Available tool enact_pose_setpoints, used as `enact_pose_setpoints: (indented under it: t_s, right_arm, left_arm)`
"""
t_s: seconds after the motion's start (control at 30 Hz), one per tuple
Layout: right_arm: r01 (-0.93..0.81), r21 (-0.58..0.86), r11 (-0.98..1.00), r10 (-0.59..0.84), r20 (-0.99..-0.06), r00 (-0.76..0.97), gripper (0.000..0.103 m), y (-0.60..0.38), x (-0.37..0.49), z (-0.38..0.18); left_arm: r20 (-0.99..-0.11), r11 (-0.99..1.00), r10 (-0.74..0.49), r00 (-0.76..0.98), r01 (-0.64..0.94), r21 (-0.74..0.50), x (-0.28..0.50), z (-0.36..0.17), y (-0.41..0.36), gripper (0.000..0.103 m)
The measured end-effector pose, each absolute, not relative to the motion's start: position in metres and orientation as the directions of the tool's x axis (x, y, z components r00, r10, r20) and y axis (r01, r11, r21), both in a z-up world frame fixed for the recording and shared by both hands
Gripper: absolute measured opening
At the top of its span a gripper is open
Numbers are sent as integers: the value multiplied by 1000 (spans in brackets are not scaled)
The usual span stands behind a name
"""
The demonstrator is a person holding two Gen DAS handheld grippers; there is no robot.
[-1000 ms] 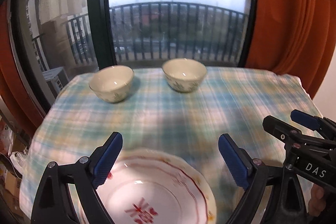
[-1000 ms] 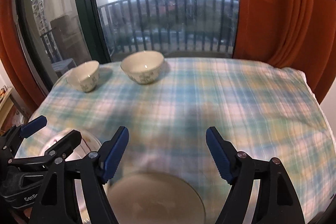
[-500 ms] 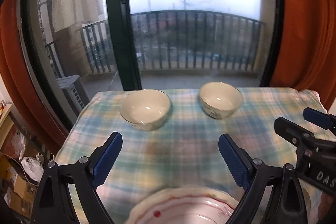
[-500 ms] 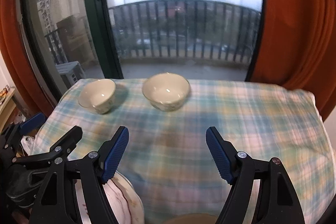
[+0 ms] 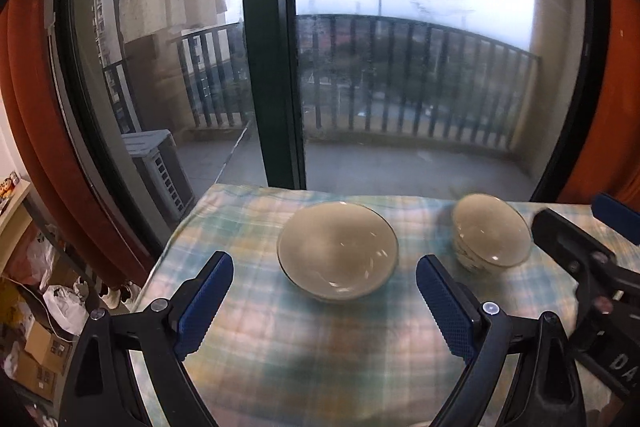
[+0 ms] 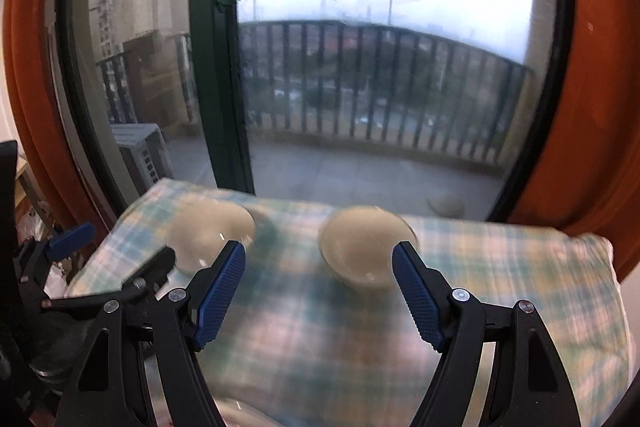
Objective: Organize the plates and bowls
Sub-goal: 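Move both tools toward the second cream green-rimmed bowl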
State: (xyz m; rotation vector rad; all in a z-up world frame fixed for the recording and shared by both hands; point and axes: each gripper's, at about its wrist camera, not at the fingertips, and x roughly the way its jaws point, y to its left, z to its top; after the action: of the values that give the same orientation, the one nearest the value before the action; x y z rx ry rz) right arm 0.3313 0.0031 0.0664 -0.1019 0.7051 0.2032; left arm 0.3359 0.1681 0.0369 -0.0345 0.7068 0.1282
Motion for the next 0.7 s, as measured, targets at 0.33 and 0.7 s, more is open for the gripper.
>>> enact_pose_setpoints:
  t_s: [0.33,0.7]
  right_arm:
    - [-253,37,967,213,-666,715,79,44,393,32]
    - [-250,65,966,220,-716,663,69,74,438,-20]
  left_arm:
    - [-655,987,150,741,-155,51,383,13,184,84]
    - [-717,970,208,665,-235,63,415,-34,202,67]
